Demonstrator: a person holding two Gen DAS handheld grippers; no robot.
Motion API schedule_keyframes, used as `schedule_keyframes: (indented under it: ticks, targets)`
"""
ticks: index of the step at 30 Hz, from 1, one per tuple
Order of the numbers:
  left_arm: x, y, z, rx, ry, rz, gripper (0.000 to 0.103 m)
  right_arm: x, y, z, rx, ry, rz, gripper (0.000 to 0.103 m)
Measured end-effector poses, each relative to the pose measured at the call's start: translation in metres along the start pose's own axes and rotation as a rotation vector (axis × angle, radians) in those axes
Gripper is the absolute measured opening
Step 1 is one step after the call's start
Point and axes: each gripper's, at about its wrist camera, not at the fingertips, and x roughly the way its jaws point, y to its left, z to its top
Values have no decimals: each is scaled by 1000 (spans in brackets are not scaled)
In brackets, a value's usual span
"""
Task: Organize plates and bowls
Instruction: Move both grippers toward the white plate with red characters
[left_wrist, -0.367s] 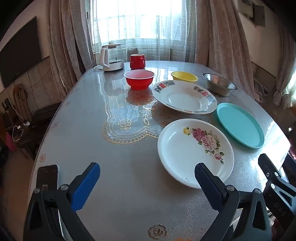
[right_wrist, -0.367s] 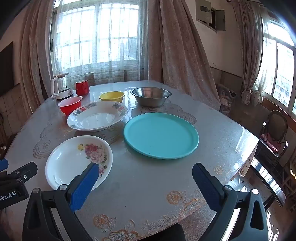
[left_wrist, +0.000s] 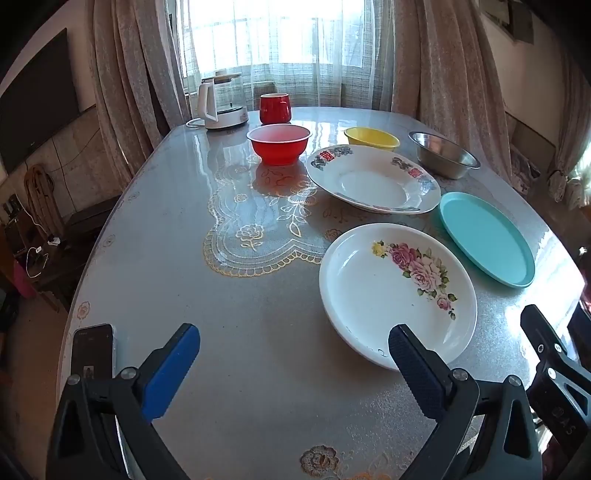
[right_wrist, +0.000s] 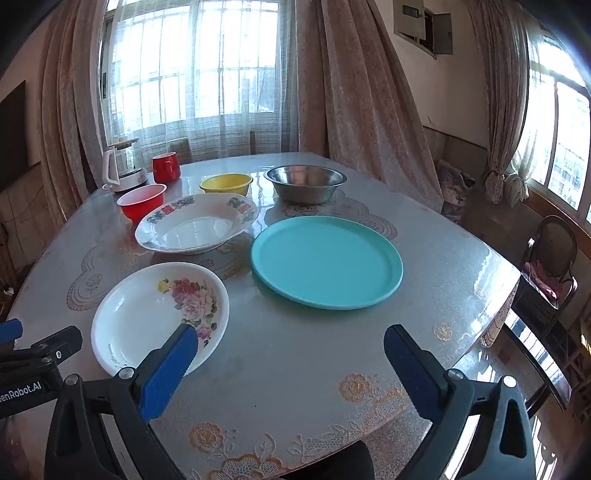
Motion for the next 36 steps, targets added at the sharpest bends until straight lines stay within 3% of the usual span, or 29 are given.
schedule_keyframes:
  ticks: [24,36]
  targets:
    - [8,6,-2,-16,25,42,103,2,3,-2,-5,-2,54,102]
    - [10,6,-1,-10,39,1,103,10,1,2,11,19,51,102]
